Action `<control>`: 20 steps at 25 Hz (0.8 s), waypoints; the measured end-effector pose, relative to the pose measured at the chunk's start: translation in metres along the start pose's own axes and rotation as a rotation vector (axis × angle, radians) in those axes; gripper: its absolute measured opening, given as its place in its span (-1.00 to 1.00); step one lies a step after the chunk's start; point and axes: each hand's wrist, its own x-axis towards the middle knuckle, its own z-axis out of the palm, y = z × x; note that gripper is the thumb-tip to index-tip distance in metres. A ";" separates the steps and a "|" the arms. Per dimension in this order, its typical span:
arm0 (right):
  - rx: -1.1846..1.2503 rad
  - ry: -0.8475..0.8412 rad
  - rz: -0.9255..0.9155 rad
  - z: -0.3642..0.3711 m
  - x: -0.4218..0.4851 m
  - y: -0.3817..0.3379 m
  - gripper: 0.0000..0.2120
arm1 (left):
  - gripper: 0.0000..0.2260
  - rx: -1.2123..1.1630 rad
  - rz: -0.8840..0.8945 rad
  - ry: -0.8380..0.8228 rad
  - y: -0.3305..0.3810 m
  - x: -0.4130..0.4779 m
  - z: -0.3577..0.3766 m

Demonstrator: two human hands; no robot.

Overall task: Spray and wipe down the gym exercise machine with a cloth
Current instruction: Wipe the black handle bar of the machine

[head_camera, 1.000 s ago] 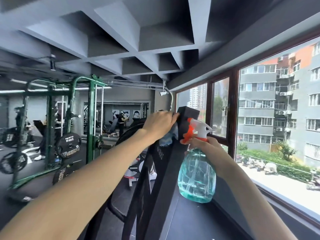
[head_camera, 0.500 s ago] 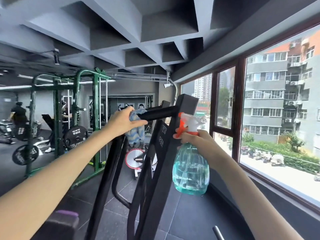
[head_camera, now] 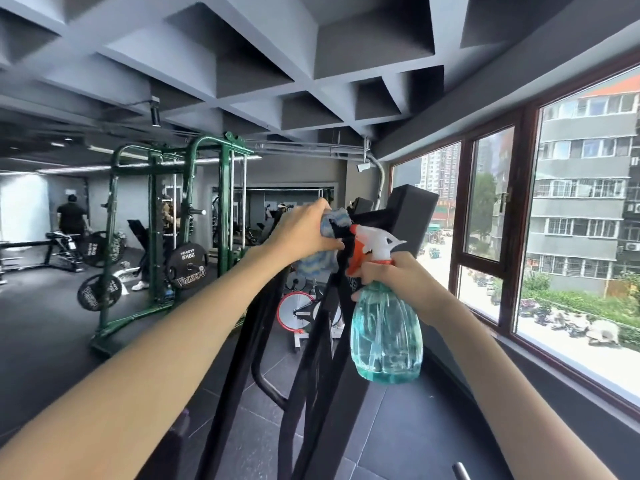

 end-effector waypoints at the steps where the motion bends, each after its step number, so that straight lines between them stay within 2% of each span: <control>1: -0.007 -0.004 -0.014 0.001 0.001 -0.001 -0.46 | -0.41 -0.056 -0.068 -0.005 -0.010 -0.004 -0.001; 5: 0.011 -0.054 -0.049 -0.003 0.005 -0.002 -0.56 | -0.59 -0.553 -0.396 -0.053 -0.048 -0.043 0.004; 7: 0.009 -0.060 -0.051 -0.002 0.008 0.001 -0.61 | -0.67 -0.679 -0.535 0.067 -0.050 -0.075 0.025; 9: -0.038 -0.034 -0.053 0.004 0.012 0.004 -0.67 | -0.71 -0.650 -0.588 0.263 -0.045 -0.096 0.041; 10: -0.076 -0.019 -0.055 0.006 0.014 0.005 -0.70 | -0.74 -0.614 -0.592 0.303 -0.042 -0.097 0.044; 14: -0.077 -0.046 -0.054 0.008 0.015 0.006 -0.83 | -0.78 -0.330 -0.470 0.130 -0.043 -0.069 0.025; 18: -0.073 -0.025 -0.057 0.010 0.020 0.012 -0.60 | -0.72 -0.204 -0.323 0.264 -0.036 -0.046 0.021; 20: -0.059 -0.028 -0.068 0.011 0.022 0.016 -0.58 | -0.71 -0.206 -0.308 0.335 -0.037 -0.048 0.028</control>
